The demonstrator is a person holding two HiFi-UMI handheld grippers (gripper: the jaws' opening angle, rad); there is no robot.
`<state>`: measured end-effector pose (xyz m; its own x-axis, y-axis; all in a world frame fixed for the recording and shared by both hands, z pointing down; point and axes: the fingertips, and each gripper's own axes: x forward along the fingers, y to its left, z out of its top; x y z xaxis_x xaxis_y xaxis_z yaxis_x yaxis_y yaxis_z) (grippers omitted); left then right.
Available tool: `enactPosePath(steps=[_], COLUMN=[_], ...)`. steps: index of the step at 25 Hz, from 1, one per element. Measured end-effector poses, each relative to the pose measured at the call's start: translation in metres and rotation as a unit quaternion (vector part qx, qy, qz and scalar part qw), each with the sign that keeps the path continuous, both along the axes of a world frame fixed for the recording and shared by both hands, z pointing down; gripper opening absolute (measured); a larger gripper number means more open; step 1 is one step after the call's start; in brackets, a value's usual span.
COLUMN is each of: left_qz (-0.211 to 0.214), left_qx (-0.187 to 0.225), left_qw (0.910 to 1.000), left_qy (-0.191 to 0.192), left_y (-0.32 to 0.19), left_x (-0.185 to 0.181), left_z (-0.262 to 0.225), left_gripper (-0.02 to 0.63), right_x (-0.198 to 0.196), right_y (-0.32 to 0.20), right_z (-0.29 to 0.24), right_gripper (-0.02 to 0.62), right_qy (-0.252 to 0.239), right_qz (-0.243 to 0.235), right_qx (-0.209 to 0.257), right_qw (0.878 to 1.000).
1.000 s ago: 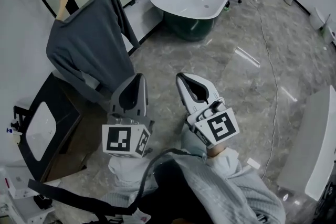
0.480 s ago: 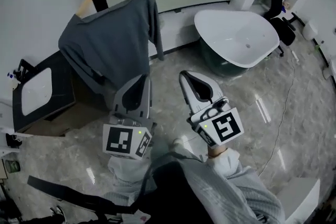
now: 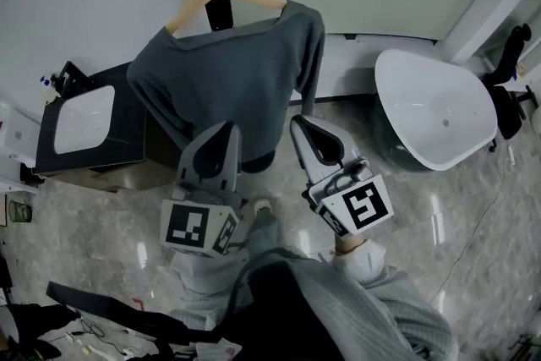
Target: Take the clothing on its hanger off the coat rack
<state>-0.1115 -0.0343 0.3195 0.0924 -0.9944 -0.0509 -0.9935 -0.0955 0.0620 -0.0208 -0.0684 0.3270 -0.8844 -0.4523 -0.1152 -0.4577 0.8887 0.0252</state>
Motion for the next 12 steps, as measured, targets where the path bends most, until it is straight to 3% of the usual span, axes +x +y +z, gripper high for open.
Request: enactPosePath(steps=[5, 12], left_qz=[-0.006, -0.016], left_qx=[0.023, 0.017], left_qw=[0.9996, 0.9994], left_qy=[-0.014, -0.026], left_y=[-0.054, -0.101], left_x=[-0.04, -0.073], left_z=[-0.025, -0.029], left_gripper=[0.005, 0.005], right_x=[-0.04, -0.077], right_y=[-0.061, -0.116], right_z=[-0.022, -0.031], right_gripper=[0.003, 0.003], right_qy=[-0.013, -0.014], right_qz=[-0.005, -0.02], right_qx=[0.018, 0.022], right_qw=[1.0, 0.999])
